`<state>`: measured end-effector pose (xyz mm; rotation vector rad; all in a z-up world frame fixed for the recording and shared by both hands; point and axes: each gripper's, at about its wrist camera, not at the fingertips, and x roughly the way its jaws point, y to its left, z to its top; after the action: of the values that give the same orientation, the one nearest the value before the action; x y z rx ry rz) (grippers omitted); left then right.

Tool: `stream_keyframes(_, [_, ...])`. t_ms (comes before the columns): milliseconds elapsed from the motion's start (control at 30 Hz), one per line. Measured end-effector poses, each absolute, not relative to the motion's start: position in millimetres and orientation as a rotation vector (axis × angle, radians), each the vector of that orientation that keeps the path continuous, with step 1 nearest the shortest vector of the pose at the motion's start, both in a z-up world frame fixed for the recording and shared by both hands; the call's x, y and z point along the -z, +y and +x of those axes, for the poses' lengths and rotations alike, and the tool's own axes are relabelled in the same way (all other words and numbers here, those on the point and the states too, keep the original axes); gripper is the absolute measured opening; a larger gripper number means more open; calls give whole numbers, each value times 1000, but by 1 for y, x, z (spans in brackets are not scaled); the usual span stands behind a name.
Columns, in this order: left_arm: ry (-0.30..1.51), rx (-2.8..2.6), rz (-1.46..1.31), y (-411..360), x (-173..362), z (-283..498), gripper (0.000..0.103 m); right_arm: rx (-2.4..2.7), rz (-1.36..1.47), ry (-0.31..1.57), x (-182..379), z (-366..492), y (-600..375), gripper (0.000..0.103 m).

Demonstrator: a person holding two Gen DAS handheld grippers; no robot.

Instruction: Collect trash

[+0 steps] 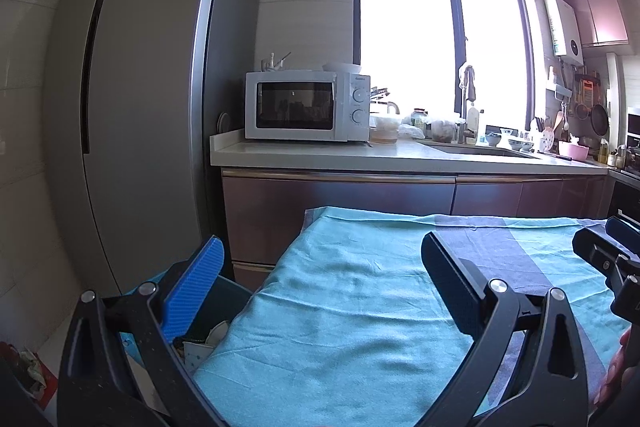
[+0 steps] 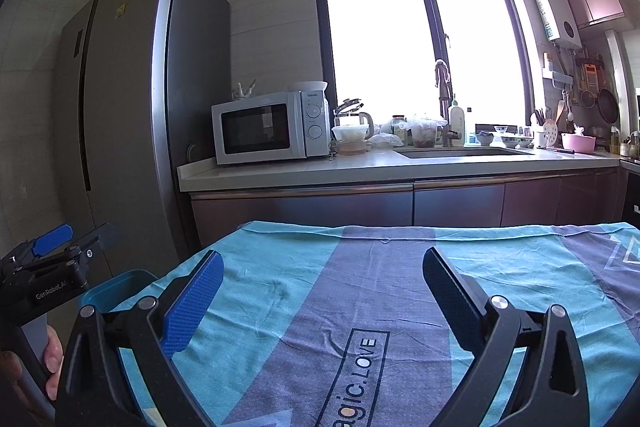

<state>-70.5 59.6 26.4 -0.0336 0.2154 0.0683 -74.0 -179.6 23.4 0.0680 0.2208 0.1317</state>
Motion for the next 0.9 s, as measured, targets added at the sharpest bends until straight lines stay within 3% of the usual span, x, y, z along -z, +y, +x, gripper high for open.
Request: stream_keyframes(900, [206,-75,-28,56,-27,-74,97,-117,78,217,-23,-76,-182,96])
